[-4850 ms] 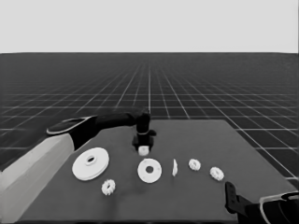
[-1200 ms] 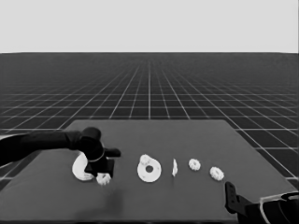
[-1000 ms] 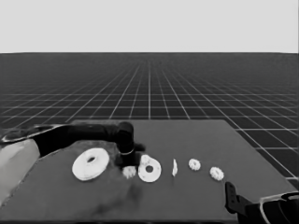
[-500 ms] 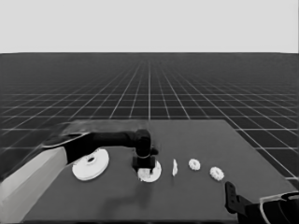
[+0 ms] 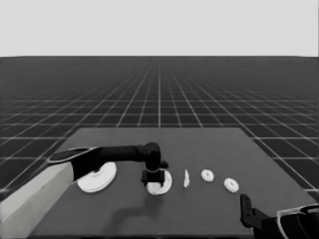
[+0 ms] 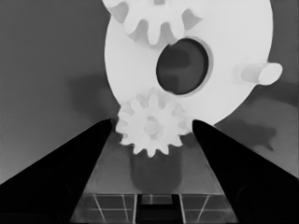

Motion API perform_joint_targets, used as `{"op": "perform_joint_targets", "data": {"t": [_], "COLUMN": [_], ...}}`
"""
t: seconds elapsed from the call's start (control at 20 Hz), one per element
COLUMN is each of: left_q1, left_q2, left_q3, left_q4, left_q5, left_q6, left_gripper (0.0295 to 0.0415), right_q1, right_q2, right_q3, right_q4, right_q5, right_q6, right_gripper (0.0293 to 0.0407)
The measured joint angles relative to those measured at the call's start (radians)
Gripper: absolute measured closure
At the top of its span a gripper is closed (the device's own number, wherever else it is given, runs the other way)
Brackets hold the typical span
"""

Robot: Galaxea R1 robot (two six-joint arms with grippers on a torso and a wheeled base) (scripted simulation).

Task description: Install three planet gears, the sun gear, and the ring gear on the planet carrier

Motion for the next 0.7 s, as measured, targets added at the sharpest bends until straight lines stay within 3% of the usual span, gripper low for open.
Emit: {"op": "perform_joint_targets", "data": {"t": [0.1, 0.4, 0.5, 0.7], "left_q1": [0.000, 0.000, -0.105, -0.163], "left_q2": [0.000, 0.000, -0.017, -0.019], "left_q3": [0.000, 0.000, 0.077, 0.096], "left_q4": [0.000, 0.000, -0.104, -0.160], "left_q5": [0.000, 0.000, 0.029, 0.033], "left_q6": [0.000, 0.000, -0.054, -0.069], "left_gripper": [0.0327, 0.0326, 0.0326, 0.0326], "right_q1": [0.000, 0.000, 0.000, 0.000], "right_q2": [0.000, 0.000, 0.000, 0.000], "right_q3": [0.000, 0.000, 0.000, 0.000], "right_q4": [0.000, 0.000, 0.000, 0.000], "right_q5": [0.000, 0.000, 0.000, 0.000], "right_q6": [0.000, 0.000, 0.000, 0.000], "right_gripper": [0.0315, 0.0315, 0.0315, 0.0315]}}
